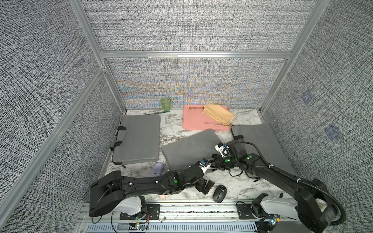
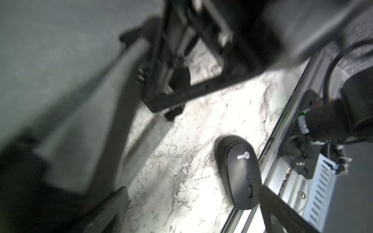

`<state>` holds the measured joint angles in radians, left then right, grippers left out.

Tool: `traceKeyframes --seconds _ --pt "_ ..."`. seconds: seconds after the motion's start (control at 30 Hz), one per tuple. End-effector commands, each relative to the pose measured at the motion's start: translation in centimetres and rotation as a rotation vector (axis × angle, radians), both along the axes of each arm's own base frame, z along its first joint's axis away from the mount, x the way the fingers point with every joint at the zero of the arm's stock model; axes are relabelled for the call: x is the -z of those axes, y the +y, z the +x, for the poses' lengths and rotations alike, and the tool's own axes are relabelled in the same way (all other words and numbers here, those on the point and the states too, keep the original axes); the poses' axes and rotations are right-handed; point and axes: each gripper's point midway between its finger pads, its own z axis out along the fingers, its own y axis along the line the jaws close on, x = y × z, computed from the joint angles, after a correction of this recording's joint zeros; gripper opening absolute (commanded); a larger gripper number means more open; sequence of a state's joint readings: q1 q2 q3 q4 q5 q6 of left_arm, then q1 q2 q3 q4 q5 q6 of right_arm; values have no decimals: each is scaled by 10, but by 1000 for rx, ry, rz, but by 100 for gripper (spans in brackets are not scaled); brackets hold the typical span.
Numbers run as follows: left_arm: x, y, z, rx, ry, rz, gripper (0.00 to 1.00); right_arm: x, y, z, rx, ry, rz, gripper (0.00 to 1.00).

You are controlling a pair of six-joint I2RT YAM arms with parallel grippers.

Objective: Put the mouse into the laptop bag
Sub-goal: Unzip the zipper on the zippered laptop bag.

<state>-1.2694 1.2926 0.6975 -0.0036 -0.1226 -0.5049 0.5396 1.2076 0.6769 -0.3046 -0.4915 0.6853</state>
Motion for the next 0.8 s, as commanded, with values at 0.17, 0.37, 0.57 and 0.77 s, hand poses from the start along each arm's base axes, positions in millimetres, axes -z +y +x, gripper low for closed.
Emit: traceKeyframes --seconds 0.17,0.37,0.57,0.77 --pt "-5 114 32 -507 69 124 99 25 -45 8 95 -77 -249 0" --pt "40 172 28 -715 225 88 99 21 -43 6 84 -109 -216 0" --pt "48 166 21 -725 327 -94 99 23 -42 2 70 -127 -211 0" --pt "42 133 29 -705 392 -241 99 27 -33 -5 37 -156 -234 0"
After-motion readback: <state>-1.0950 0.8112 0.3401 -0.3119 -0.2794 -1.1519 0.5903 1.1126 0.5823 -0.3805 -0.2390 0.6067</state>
